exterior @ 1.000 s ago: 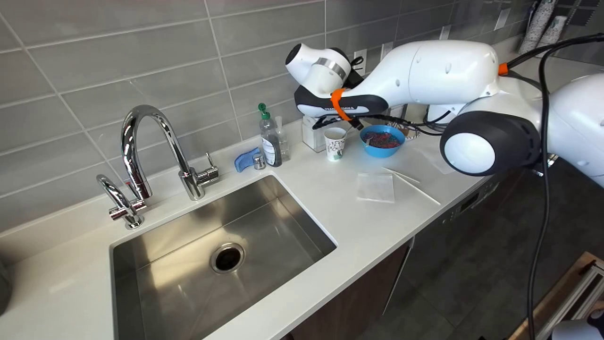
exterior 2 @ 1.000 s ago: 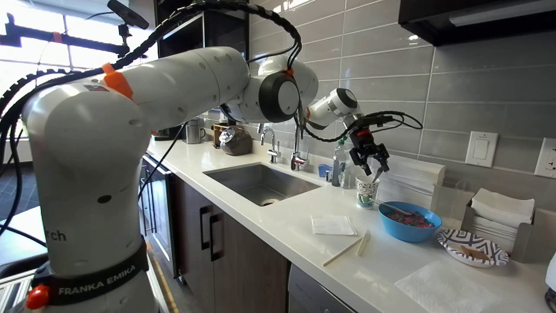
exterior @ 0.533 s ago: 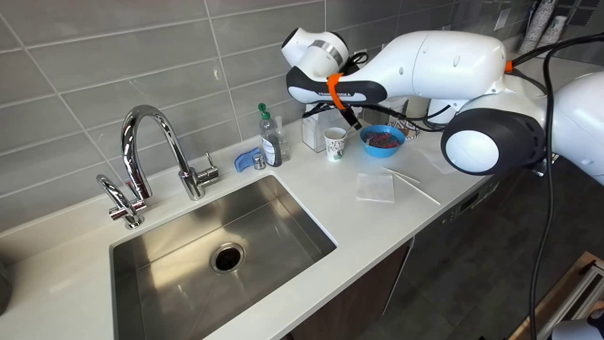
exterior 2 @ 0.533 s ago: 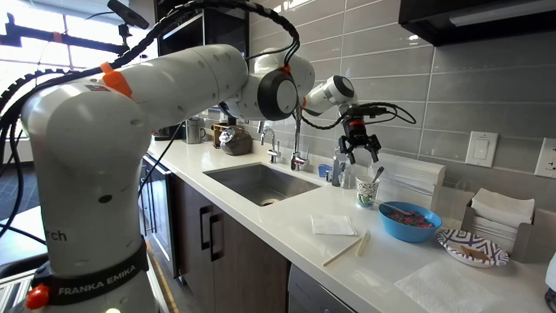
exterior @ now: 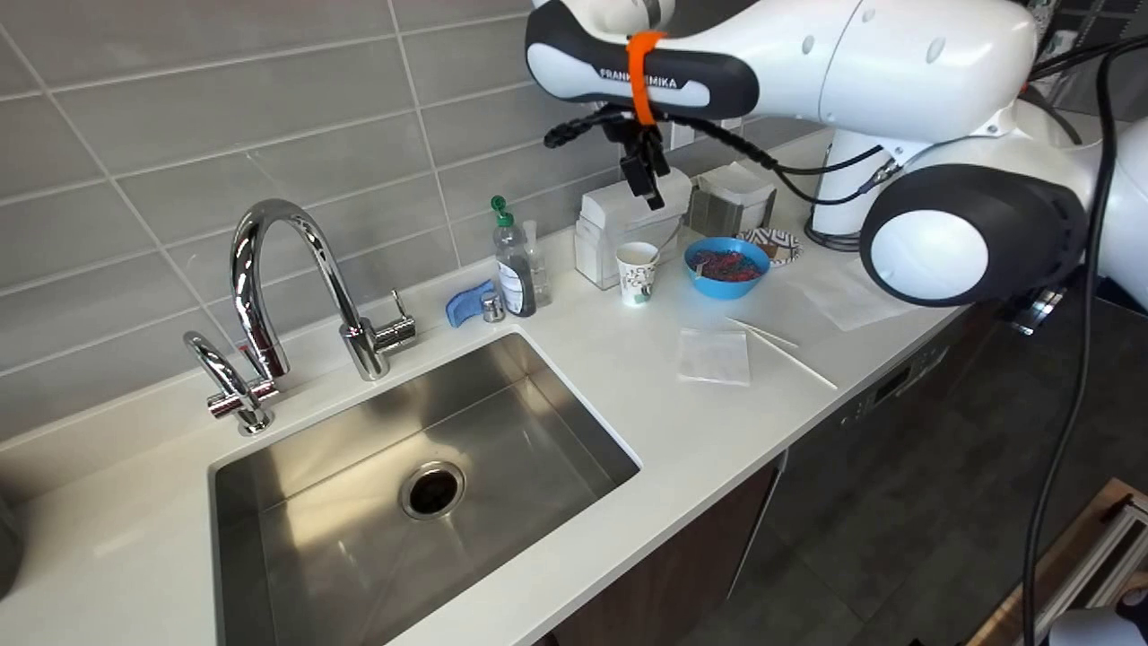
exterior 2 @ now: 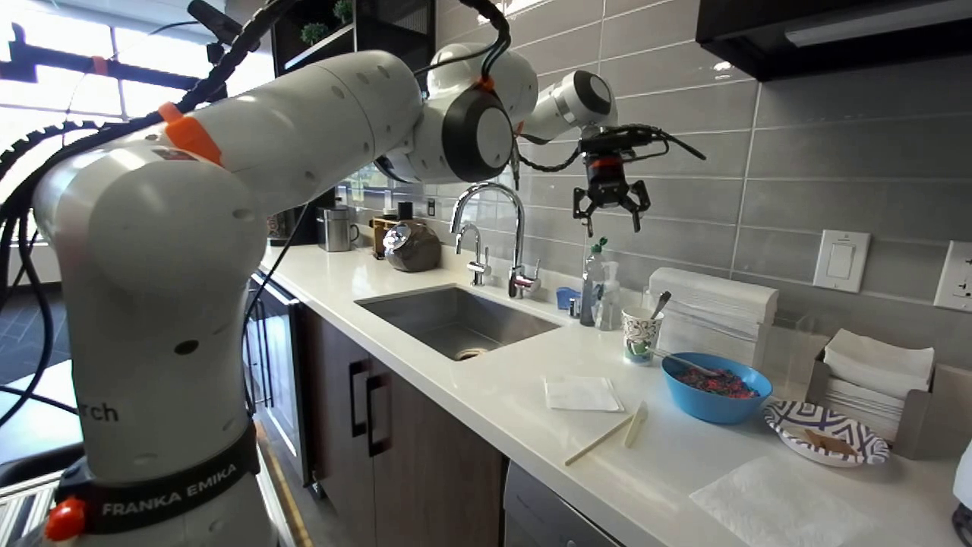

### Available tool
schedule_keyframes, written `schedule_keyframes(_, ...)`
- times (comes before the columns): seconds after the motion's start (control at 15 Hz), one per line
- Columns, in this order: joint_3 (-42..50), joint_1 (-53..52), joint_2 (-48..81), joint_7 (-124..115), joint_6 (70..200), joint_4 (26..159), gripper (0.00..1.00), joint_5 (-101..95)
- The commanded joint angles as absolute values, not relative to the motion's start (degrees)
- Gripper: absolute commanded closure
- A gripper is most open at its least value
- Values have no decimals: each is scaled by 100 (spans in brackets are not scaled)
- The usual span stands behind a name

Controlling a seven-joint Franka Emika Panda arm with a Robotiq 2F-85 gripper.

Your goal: Put the spoon in the cup

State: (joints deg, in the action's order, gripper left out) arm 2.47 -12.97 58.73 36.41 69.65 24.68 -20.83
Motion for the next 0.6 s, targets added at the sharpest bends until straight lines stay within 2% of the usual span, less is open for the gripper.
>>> schedule_keyframes(0.0,226,-1266,5349,2621,6659,2593,0,-1623)
schedule_keyframes(0.2,175,-1254,5076,1709,6569,2563,0,-1346)
schedule_keyframes(0.27,257,-1294,5156,2217,6797,2651,0,-1564)
schedule_keyframes(0.53,234,-1290,5022,1847,6771,2638,0,-1454)
